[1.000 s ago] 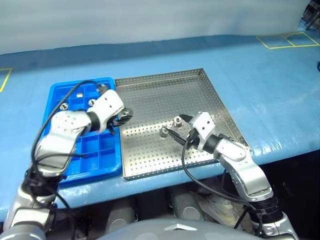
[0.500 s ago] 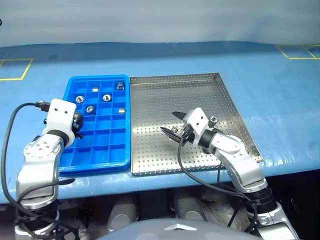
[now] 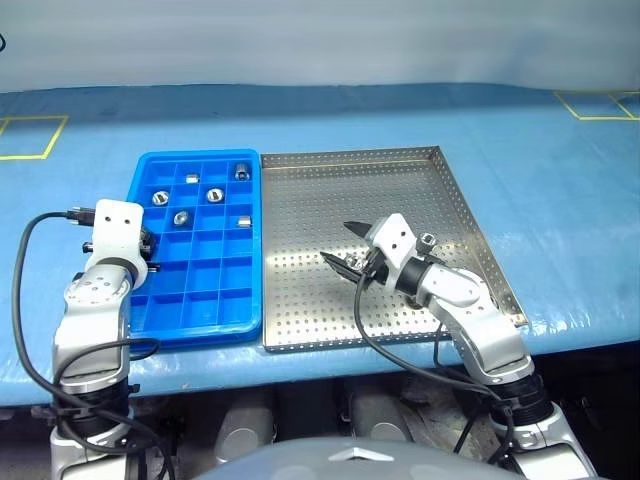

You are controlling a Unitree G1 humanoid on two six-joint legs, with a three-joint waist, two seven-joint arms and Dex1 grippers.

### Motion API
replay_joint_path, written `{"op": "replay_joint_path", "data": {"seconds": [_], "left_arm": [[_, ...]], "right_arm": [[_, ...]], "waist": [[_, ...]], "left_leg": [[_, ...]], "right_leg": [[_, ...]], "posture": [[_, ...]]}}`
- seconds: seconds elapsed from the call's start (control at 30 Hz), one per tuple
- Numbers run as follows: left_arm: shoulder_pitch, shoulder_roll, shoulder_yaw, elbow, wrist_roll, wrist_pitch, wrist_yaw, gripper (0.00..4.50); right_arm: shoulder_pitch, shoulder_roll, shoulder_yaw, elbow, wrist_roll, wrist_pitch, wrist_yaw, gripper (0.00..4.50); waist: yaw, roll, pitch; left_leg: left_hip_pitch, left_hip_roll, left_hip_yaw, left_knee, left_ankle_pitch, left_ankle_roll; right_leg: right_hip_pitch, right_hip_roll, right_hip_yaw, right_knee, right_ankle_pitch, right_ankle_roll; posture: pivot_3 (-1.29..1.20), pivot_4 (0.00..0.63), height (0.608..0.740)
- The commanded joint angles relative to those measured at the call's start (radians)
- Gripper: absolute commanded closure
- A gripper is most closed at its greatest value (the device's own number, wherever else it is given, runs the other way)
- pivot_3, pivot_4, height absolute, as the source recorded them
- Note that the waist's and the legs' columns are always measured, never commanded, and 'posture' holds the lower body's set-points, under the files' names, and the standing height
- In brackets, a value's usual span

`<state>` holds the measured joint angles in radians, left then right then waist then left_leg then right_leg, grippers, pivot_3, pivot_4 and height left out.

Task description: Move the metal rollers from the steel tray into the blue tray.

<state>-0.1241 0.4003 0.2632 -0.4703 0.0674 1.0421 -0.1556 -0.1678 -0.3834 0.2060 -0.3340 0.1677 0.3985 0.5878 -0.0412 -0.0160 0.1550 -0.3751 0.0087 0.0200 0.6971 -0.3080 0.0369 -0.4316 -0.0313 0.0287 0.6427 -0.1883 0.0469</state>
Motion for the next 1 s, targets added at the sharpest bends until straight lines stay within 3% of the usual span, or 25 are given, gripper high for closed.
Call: {"op": "replay_joint_path", "data": {"seconds": [0.03, 0.37, 0.63, 0.83, 1.0], "left_arm": [[0.011, 0.013, 0.001, -0.053, -0.005, -0.007, -0.008, 2.83], [0.042, 0.023, -0.021, -0.071, -0.025, -0.001, -0.046, 2.83], [0.038, 0.012, 0.002, -0.072, -0.056, -0.017, -0.058, 0.26], [0.007, -0.061, 0.057, -0.159, -0.219, -0.153, -0.143, 0.26], [0.037, -0.039, -0.037, -0.273, -0.346, -0.230, -0.278, 0.26]], "right_arm": [[-0.002, -0.001, -0.019, -0.045, 0.009, -0.006, -0.005, 0.80], [-0.019, 0.001, -0.016, -0.034, 0.008, -0.011, -0.002, 0.80], [-0.009, 0.001, -0.024, -0.034, 0.005, -0.032, -0.008, 0.80], [0.004, 0.014, -0.055, -0.020, 0.026, 0.018, -0.038, 0.80], [0.007, 0.000, -0.061, -0.019, 0.010, 0.058, -0.056, 0.80]], "waist": [[0.000, 0.000, 0.000], [0.002, 0.000, 0.000], [0.002, 0.000, 0.000], [0.004, -0.001, 0.000], [0.003, 0.000, -0.001]], "left_leg": [[0.000, 0.000, 0.000, 0.000, 0.000, 0.000], [0.000, -0.001, 0.000, 0.000, 0.000, 0.000], [0.000, -0.001, -0.001, 0.000, 0.000, 0.000], [-0.001, -0.001, -0.001, 0.000, 0.000, 0.000], [-0.001, -0.002, -0.001, 0.000, 0.000, 0.000]], "right_leg": [[0.000, 0.000, 0.000, 0.000, 0.000, 0.000], [0.000, -0.004, -0.005, 0.000, 0.000, -0.001], [0.000, -0.004, -0.006, 0.000, -0.001, -0.002], [0.000, -0.005, -0.006, 0.000, -0.001, -0.002], [0.000, -0.010, -0.007, -0.001, -0.003, -0.006]], "posture": [[-0.10, 0.150, 0.740], [-0.09, 0.150, 0.740], [-0.09, 0.150, 0.740], [-0.09, 0.150, 0.740], [-0.10, 0.150, 0.740]]}}
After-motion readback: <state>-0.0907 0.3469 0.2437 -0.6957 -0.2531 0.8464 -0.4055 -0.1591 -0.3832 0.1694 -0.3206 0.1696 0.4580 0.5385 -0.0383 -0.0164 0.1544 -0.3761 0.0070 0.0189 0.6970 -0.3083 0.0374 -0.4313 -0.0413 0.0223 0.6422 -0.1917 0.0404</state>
